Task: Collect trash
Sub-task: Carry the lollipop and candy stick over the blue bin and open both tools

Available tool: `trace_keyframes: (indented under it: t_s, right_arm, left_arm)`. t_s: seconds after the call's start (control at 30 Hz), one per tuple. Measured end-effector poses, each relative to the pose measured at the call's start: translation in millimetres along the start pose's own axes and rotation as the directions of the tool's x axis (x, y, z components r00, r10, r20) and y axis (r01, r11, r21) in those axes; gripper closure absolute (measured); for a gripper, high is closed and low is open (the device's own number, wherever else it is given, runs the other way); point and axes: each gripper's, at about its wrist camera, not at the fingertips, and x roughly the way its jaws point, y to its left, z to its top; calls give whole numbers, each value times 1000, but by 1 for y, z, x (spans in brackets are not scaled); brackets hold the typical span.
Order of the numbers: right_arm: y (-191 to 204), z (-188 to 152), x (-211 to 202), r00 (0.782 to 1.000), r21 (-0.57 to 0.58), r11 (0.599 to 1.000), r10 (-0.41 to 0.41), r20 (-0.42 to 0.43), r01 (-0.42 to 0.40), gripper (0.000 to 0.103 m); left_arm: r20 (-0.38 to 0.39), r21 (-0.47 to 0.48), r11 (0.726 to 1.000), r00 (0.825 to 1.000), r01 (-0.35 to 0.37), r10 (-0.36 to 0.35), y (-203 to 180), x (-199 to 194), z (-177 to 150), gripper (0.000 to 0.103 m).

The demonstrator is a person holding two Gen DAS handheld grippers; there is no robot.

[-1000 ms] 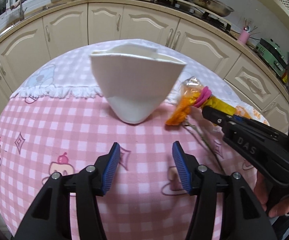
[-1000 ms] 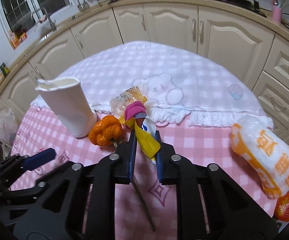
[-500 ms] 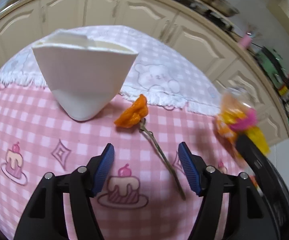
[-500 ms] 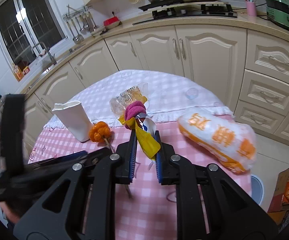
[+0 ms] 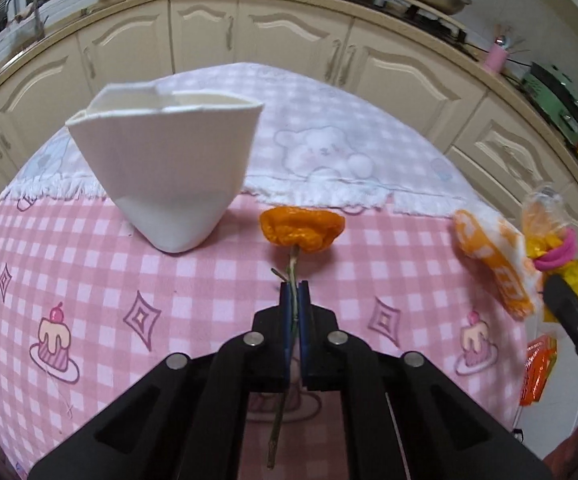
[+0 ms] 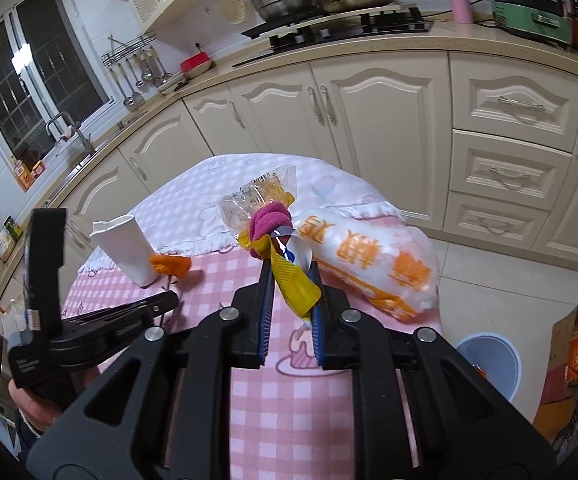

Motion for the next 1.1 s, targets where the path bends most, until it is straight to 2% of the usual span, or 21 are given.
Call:
trace_keyframes:
  t_s: [0.3, 0.6, 0.77, 1.1]
  right_arm:
    - [-10, -20, -27, 999, 53, 998, -37, 6, 37, 86]
    - [-56, -48, -64, 994, 156, 982, -109, 6, 107, 86]
    - [-96, -67, -91, 986, 224, 961, -167, 9, 161, 86]
    - [-188, -105, -140, 957, 360, 891, -290, -18, 277, 86]
  left_arm:
    - [62, 121, 991, 996, 60, -68, -38, -39, -24, 100]
    - [52, 252, 961, 990, 114, -131, -99, -55, -59, 100]
    - [20, 333, 930, 985, 157, -174, -147, -55, -83, 100]
    - [-100, 485, 840, 969, 245, -225, -255, -34, -142, 100]
